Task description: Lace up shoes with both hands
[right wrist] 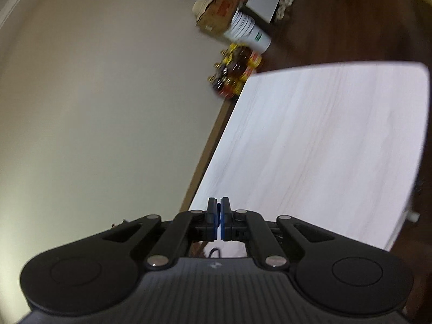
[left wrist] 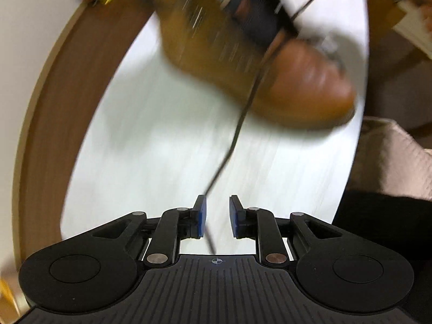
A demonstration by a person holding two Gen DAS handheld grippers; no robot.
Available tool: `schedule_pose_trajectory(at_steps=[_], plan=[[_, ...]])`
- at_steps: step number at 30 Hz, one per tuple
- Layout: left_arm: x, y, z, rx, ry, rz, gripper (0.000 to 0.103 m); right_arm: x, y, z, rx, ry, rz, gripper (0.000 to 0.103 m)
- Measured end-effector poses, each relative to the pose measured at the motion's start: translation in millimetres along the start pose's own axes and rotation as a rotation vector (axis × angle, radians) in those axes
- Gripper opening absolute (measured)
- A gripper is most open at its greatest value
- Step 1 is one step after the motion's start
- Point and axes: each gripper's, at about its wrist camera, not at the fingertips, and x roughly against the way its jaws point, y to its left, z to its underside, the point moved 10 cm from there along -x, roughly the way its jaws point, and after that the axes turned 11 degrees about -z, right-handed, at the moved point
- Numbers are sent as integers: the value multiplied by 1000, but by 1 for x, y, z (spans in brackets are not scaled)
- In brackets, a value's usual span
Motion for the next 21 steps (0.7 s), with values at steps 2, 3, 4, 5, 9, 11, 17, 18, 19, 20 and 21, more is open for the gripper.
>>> schedule_pose_trajectory(at_steps=[2, 3, 4, 5, 9, 11, 17, 18, 19, 20, 21], plan=[[-14, 4, 29, 15, 44, -15, 20, 4, 1, 1, 6, -7, 23, 3], [-20, 5, 38, 22, 54, -21, 20, 4, 2, 3, 10, -3, 30, 3], [-25, 5, 45, 31, 59, -23, 20, 5, 4, 6, 13, 0, 38, 3], [-28, 2, 47, 42, 57, -17, 20, 5, 5, 9, 17, 4, 45, 3], [-43, -3, 50, 58, 26, 9, 20, -3, 15, 37, 22, 40, 71, 3], [-51, -5, 52, 75, 7, 13, 20, -6, 21, 45, 27, 50, 79, 3], [-63, -1, 55, 156, -29, 32, 20, -5, 31, 59, 42, 67, 99, 3], [-63, 0, 55, 169, -32, 36, 19, -6, 32, 61, 47, 73, 101, 3], [-64, 0, 55, 181, -32, 42, 17, -7, 34, 63, 52, 80, 103, 3], [-65, 0, 55, 197, -31, 53, 15, -10, 33, 61, 53, 82, 102, 3], [-66, -1, 56, 206, -31, 60, 12, -13, 34, 62, 56, 86, 102, 3]])
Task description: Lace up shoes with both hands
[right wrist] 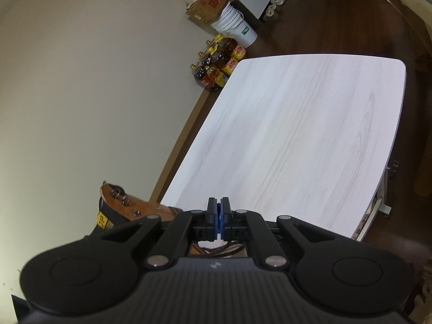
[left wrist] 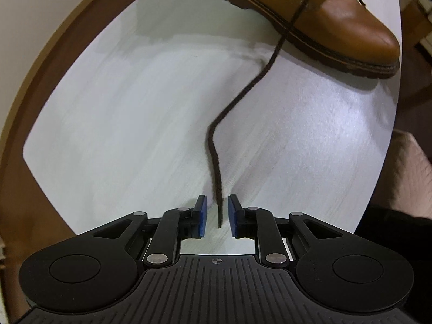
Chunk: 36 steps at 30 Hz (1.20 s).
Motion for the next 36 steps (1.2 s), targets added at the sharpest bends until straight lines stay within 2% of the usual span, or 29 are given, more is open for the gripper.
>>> schedule_pose_trajectory(at_steps=[2, 5, 8, 11, 14, 18, 22, 27, 30, 33, 36], plan=[[0, -2, -2, 2, -6, 2, 4, -7, 3, 1, 5, 7, -1, 3], [0, -6, -3, -17, -6, -26, 1, -7, 4, 3, 7, 6, -6, 3], [11, -8, -2, 19, -18, -21, 1, -5, 6, 4, 10, 3, -13, 3], [41, -6, -3, 82, -59, 0, 1, 4, 10, 0, 26, -4, -22, 3], [74, 5, -8, 112, -113, -44, 1, 16, 23, -14, 60, -25, -36, 3], [119, 29, -20, 127, -213, -117, 2, 46, 40, -32, 99, -104, -44, 3], [166, 45, -28, 93, -327, -144, 2, 109, 62, -44, 115, -263, -40, 3], [221, 62, -21, 57, -481, -148, 2, 191, 89, -19, 148, -438, -22, 3], [249, 65, -7, 59, -516, -107, 2, 244, 104, 7, 153, -517, 0, 3], [288, 53, 5, 55, -567, -6, 1, 287, 114, 28, 156, -571, 31, 2], [318, 36, 9, 34, -617, 58, 1, 324, 121, 43, 161, -616, 60, 2]])
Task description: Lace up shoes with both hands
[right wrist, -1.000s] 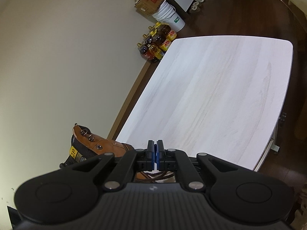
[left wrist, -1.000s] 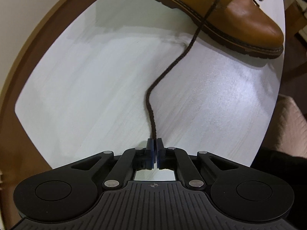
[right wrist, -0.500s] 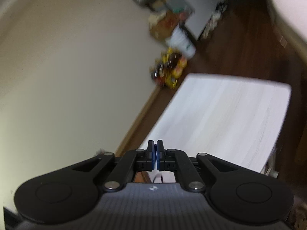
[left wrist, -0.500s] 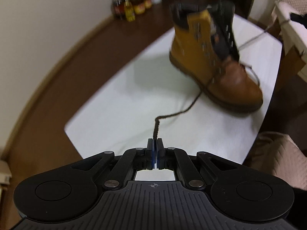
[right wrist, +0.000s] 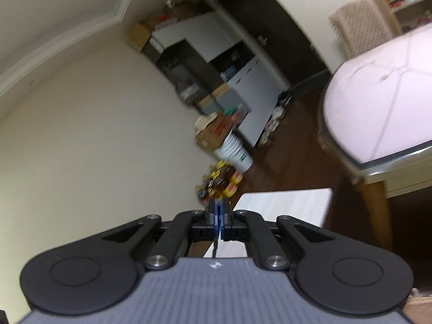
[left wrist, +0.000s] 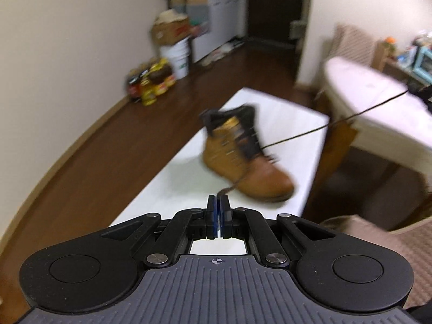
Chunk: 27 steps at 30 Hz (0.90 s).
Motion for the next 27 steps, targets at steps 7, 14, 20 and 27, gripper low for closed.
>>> schedule_pose_trajectory(at_steps=[7, 14, 20, 27], plan=[[46, -30, -9, 38, -73, 105, 1, 18, 4, -5, -16, 7, -28, 2], [109, -49, -22, 82, -201, 71, 0, 2, 15, 17, -50, 86, -123, 2], [83, -81, 21, 58, -95, -40, 0, -5, 21, 3, -10, 141, -220, 2], [-37, -103, 116, -56, 166, -113, 20, -23, 4, 34, 7, 252, -217, 3]])
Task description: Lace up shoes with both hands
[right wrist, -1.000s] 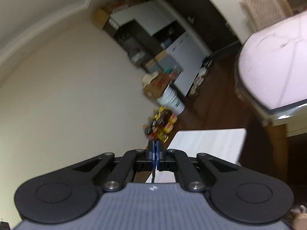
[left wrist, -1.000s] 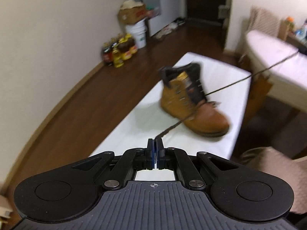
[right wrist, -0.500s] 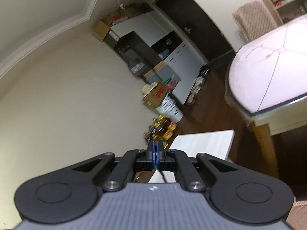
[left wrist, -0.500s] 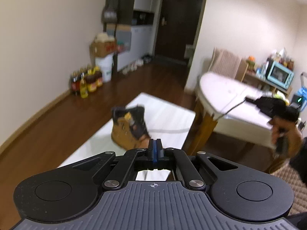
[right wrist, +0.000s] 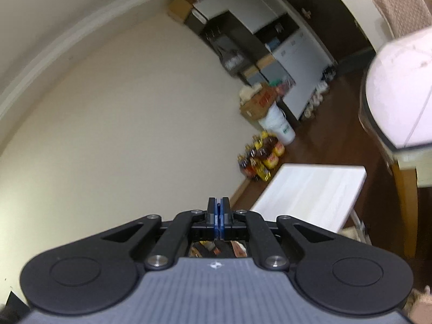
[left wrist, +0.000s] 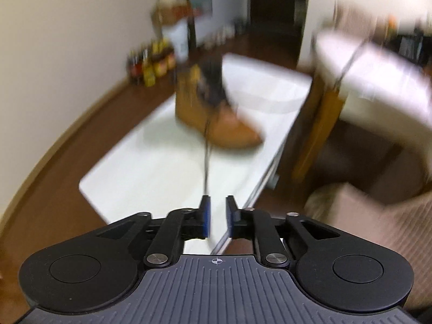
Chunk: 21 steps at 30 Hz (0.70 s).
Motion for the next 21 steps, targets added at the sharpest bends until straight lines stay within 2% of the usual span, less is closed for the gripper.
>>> schedule_pose_trajectory(at_steps=[2, 5, 9, 14, 21], plan=[[-43, -7, 24, -30, 76, 3, 22, -7, -8, 13, -6, 28, 23, 2], [-83, -13, 50, -53, 146, 28, 23, -19, -25, 35, -29, 76, 66, 3], [-130, -22, 68, -23, 192, 61, 23, -32, -41, 57, -53, 116, 110, 3], [-170, -18, 63, 89, 201, 75, 23, -45, -52, 78, -62, 157, 145, 3], [-182, -17, 56, 112, 180, 78, 23, -64, -58, 85, -66, 179, 145, 3]])
